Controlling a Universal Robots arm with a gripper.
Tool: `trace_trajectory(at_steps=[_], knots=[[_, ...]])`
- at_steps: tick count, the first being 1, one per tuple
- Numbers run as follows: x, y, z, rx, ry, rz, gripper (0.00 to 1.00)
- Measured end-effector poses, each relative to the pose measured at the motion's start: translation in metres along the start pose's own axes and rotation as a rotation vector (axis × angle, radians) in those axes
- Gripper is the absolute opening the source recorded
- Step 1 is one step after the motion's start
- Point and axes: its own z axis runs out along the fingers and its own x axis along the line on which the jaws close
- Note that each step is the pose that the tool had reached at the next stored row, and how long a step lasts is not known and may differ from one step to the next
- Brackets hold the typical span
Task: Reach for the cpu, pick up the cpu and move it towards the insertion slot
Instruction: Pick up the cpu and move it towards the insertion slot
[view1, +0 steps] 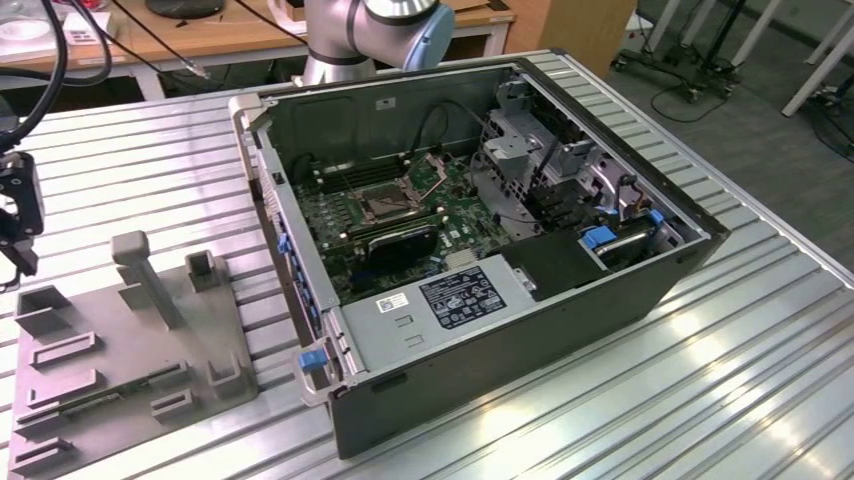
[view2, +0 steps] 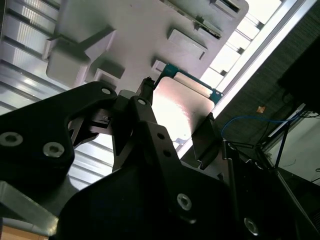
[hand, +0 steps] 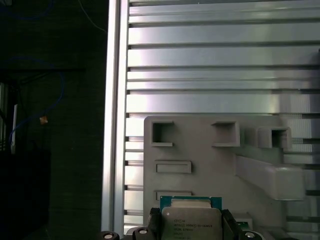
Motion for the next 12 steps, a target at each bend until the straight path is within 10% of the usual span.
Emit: trace_trajectory(at_steps=[12], knots=[[-0.0073, 0.0000, 0.0000, 0.0000, 0.0001, 0.000, 0.55]])
